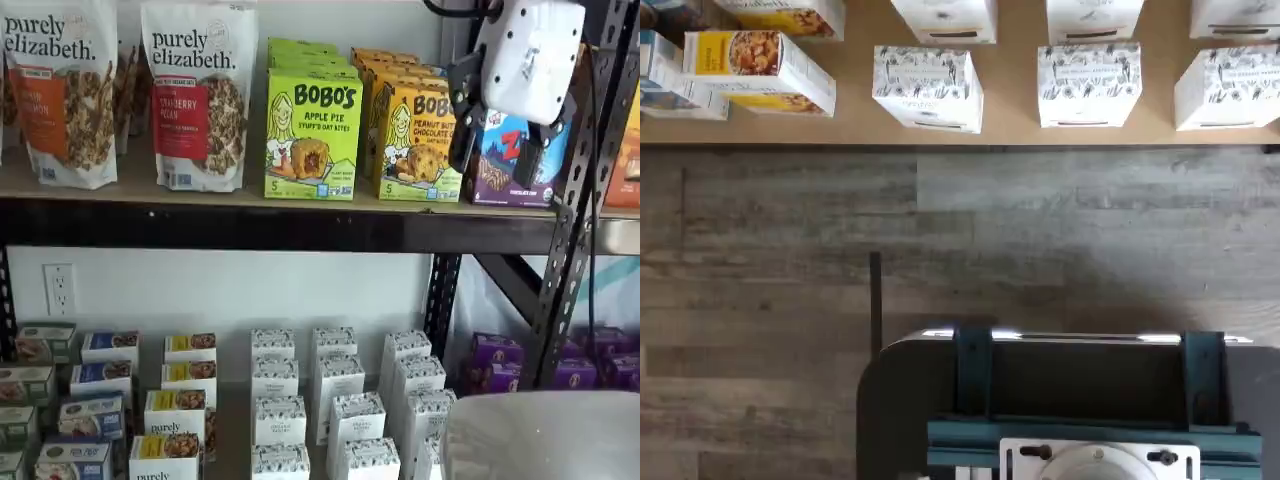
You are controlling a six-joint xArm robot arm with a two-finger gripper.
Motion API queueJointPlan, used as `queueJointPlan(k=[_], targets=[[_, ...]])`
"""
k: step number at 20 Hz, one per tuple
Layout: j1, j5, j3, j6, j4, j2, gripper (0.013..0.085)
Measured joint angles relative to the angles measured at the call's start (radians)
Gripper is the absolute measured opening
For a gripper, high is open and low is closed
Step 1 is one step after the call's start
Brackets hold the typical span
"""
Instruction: Pick the green box on the top shelf, the fourth from the left
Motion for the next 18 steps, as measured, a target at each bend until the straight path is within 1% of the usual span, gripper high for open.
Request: queueJointPlan(k=[3, 8, 15, 18], targets=[[0.000, -0.005, -0.002, -0.001, 0.000, 0.004, 0.0850], [0.019, -0.046, 0.017, 0.013, 0.001, -0.008, 0.0850], [0.068, -0.137, 0.050, 0.049, -0.001, -0.024, 0.0850], [0.094, -0.163, 0.060, 0.070, -0.008, -0.025, 0.0850]])
